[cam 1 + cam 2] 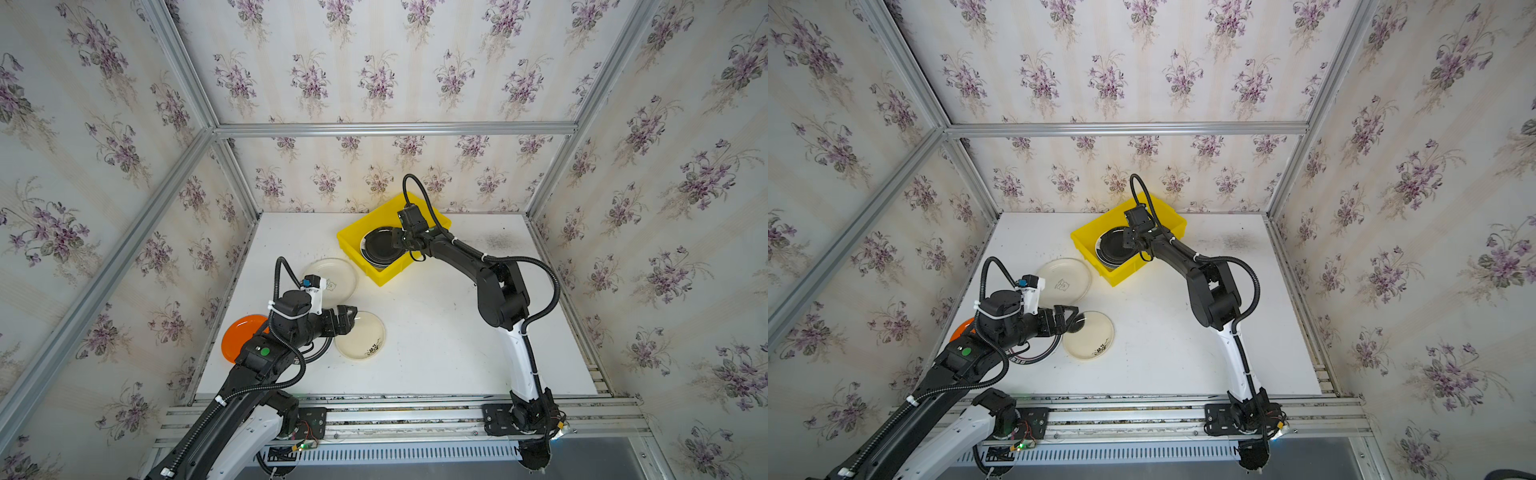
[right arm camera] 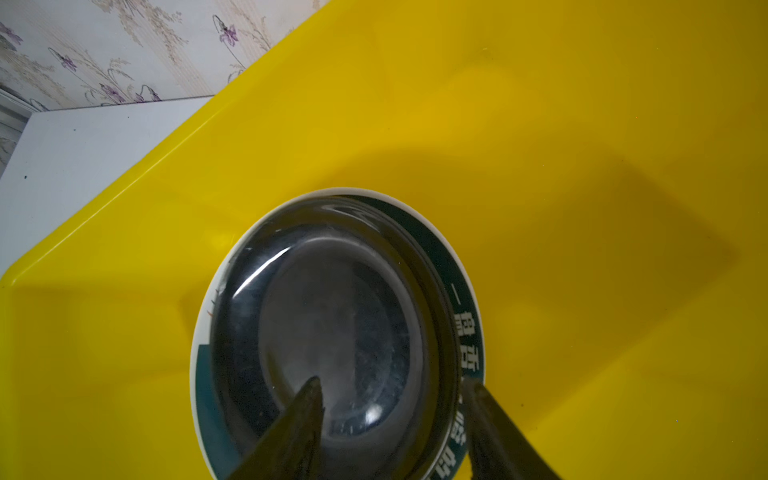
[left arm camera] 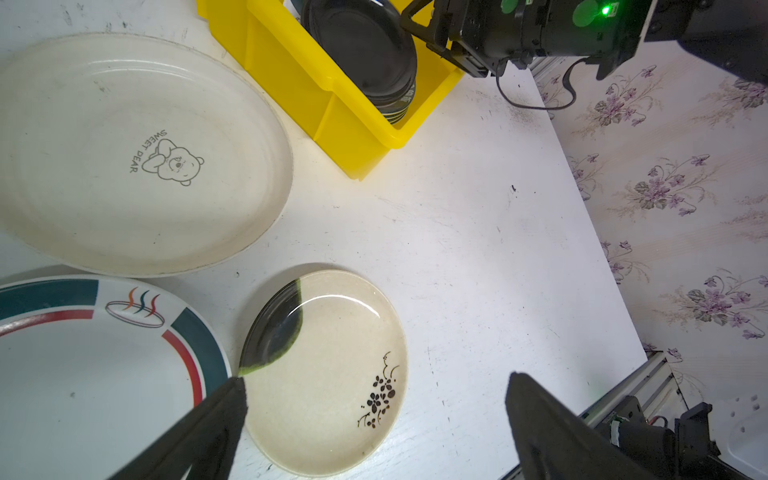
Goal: Place the plates into the plastic bin on the countertop
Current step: 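Lower the black plate onto the stack and open the right gripper, then withdraw the right gripper from the bin toward the robot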
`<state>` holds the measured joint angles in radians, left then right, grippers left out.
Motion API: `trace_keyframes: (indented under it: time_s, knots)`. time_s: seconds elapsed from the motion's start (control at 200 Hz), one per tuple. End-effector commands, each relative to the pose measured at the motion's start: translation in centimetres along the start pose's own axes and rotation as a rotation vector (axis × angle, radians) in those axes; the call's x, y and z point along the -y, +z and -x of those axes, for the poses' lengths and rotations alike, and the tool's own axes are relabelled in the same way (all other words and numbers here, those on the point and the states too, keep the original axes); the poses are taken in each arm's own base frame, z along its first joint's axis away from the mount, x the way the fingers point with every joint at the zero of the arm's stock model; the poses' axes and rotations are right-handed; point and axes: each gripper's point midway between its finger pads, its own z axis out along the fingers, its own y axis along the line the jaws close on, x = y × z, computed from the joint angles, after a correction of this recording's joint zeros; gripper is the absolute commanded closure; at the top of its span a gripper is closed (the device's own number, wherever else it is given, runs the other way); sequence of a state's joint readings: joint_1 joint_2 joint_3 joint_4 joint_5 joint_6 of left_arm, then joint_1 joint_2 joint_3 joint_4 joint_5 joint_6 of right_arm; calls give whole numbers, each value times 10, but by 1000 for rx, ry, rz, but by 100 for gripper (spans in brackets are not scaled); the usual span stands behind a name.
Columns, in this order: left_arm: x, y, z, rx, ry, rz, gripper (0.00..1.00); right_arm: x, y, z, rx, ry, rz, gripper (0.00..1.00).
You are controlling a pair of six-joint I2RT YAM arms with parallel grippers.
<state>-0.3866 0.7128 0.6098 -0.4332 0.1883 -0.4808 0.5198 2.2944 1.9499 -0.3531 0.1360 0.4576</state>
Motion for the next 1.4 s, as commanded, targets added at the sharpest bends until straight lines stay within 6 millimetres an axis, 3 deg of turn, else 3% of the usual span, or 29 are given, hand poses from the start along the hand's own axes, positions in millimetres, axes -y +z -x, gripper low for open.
trace_keyframes:
  time_s: [0.0, 0.285, 0.52, 0.53, 0.55, 0.73, 0.945, 1.104, 1.329, 1.394]
  knots:
    - [-2, 0, 3, 16, 10, 13, 0, -5, -14, 18, 49, -27, 3, 39]
    - [-5, -5, 4, 30, 10, 30, 0, -9, -54, 44, 151, -45, 29, 33]
    - [-17, -14, 11, 71, 16, 109, 0, -14, -112, 61, 249, -45, 108, 33]
    - [-18, -15, 11, 73, 14, 114, 0, -29, -118, 56, 248, -62, 134, 33]
    - [-18, -16, 13, 82, 13, 120, 0, -35, -124, 54, 252, -69, 150, 33]
    - [-26, -23, 17, 132, -18, 153, 0, -31, -167, 54, 290, -85, 193, 33]
    - [-47, -24, 22, 175, -42, 270, 0, -14, -218, 41, 353, -106, 207, 29]
    - [-58, -25, 35, 237, -73, 344, 0, 15, -245, 14, 381, -135, 164, 21]
    - [-61, -9, 42, 239, -92, 360, 0, 41, -278, -25, 418, -180, 167, 2]
    - [-62, -3, 44, 236, -92, 365, 0, 51, -283, -37, 423, -183, 152, 1]
